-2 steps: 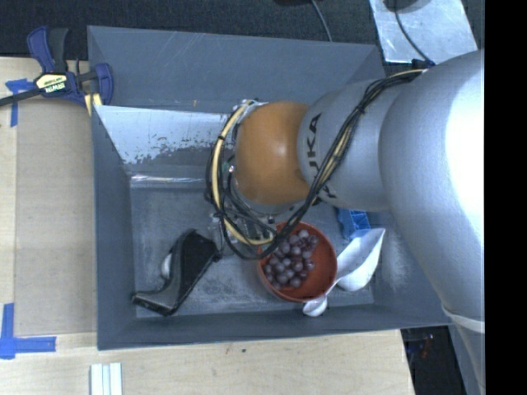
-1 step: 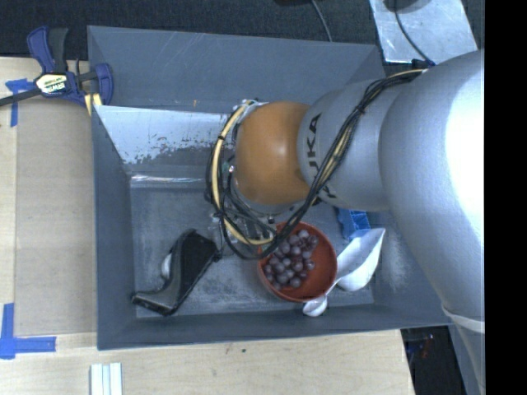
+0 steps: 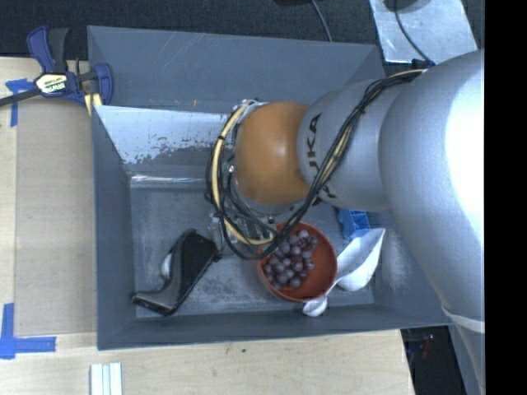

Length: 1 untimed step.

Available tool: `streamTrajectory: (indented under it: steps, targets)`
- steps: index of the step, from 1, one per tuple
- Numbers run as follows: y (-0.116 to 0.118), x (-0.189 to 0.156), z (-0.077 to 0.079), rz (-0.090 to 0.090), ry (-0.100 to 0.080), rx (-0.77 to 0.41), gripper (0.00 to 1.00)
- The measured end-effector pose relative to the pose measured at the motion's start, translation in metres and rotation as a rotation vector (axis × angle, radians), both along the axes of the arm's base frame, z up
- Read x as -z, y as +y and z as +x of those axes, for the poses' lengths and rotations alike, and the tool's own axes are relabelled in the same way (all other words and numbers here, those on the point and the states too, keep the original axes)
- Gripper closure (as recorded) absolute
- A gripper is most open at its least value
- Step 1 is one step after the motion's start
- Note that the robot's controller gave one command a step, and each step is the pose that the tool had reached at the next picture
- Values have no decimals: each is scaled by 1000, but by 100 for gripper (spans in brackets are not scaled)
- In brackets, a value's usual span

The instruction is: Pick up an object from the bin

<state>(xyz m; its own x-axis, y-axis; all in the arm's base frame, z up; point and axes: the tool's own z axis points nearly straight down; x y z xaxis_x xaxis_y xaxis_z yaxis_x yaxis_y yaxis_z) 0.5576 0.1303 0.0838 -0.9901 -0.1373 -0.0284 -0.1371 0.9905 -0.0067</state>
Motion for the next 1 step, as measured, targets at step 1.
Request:
streamTrajectory:
  steps: [1]
  targets:
    - [-16,-13,9,-2,-6,-107,100]
